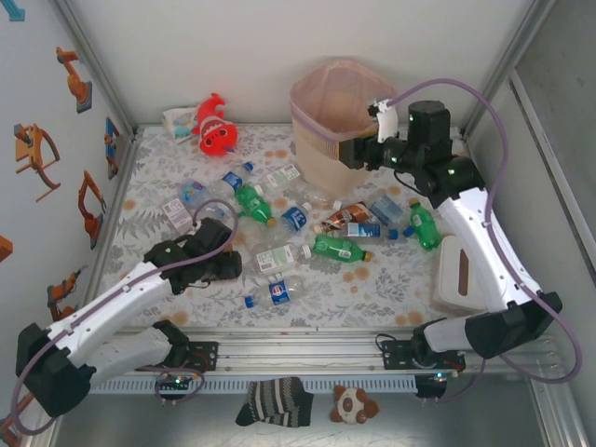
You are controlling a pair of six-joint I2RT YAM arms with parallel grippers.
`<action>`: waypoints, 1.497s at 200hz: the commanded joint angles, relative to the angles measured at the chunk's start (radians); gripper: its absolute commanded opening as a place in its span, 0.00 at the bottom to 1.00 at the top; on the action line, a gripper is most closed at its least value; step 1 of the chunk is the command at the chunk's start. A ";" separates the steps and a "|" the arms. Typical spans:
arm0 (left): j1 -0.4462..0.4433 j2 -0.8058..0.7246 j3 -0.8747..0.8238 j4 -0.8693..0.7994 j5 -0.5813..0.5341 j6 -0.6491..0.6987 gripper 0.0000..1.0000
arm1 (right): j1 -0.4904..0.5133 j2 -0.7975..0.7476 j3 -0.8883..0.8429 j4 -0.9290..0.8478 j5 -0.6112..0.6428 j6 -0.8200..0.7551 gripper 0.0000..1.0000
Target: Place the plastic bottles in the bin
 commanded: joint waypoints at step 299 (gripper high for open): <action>-0.012 0.186 0.242 0.808 0.584 0.570 0.44 | 0.362 0.089 -0.022 -0.035 0.091 0.320 0.73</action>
